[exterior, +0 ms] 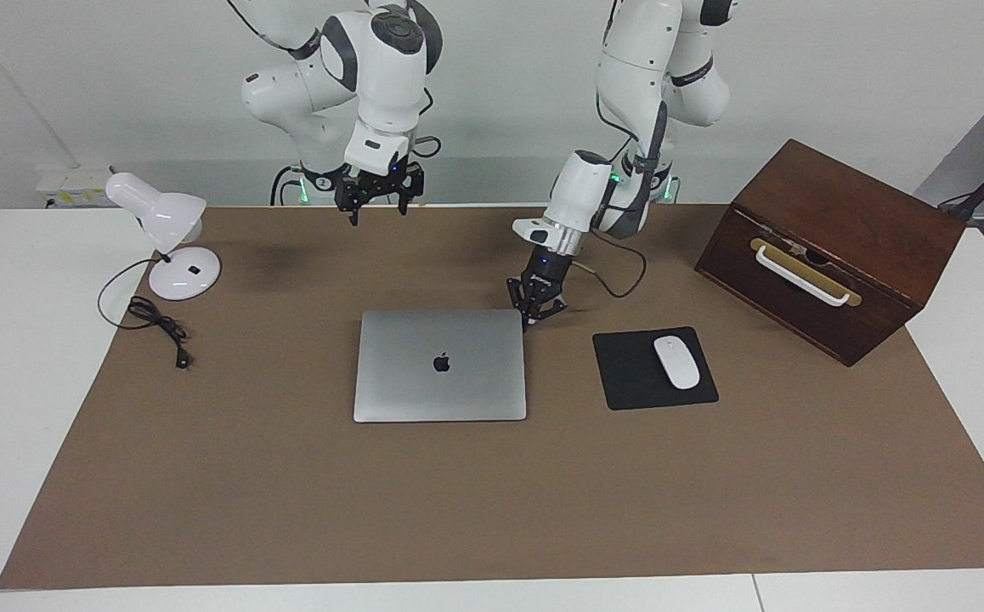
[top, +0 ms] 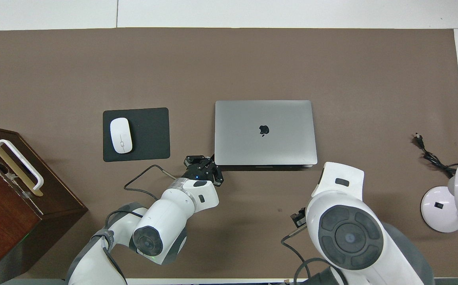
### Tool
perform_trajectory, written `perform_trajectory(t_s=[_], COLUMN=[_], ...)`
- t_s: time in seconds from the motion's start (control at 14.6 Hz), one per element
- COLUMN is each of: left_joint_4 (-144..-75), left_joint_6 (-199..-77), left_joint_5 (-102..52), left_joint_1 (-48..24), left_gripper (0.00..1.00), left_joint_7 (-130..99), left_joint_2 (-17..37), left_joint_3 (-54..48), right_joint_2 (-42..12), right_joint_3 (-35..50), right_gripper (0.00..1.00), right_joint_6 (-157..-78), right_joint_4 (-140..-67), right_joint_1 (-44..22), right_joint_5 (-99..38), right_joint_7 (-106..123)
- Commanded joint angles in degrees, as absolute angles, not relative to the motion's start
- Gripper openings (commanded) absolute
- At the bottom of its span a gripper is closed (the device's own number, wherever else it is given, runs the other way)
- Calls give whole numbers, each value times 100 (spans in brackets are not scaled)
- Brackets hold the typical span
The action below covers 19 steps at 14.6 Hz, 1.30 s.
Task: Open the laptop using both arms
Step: 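Hold the laptop base with the left gripper while the right gripper reaches the lid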
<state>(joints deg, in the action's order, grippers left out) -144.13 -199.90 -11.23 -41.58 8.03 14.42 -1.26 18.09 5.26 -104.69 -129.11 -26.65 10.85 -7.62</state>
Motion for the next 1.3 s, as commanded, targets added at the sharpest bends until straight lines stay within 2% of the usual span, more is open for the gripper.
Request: perform_trajectory(t_s=[0.0,0.55,1.23], left_joint_4=[-14300,-14300,-14300], left_joint_6=[-20074,-20074,-20074], left_joint_5=[-1063,-1063,-1063], left_joint_1=[-4157,-4175,-4210], left_gripper=[0,0,0], left_joint_7=[809,809,809], left_joint_2=[1617,1670,1687], left_joint_3=[-123,-123,-123], right_joint_2=[1750,1565,1573], right_joint_3=[554,615,615], right_gripper=[100,100,100], right_joint_6=[-10161,-9879,-10132], right_joint_4=[-12648,-12279,-12383], right_joint_1=[-2681,-2672,-2663], right_joint_5=[1274,1283,1266], right_joint_7=[-879,-879,-879])
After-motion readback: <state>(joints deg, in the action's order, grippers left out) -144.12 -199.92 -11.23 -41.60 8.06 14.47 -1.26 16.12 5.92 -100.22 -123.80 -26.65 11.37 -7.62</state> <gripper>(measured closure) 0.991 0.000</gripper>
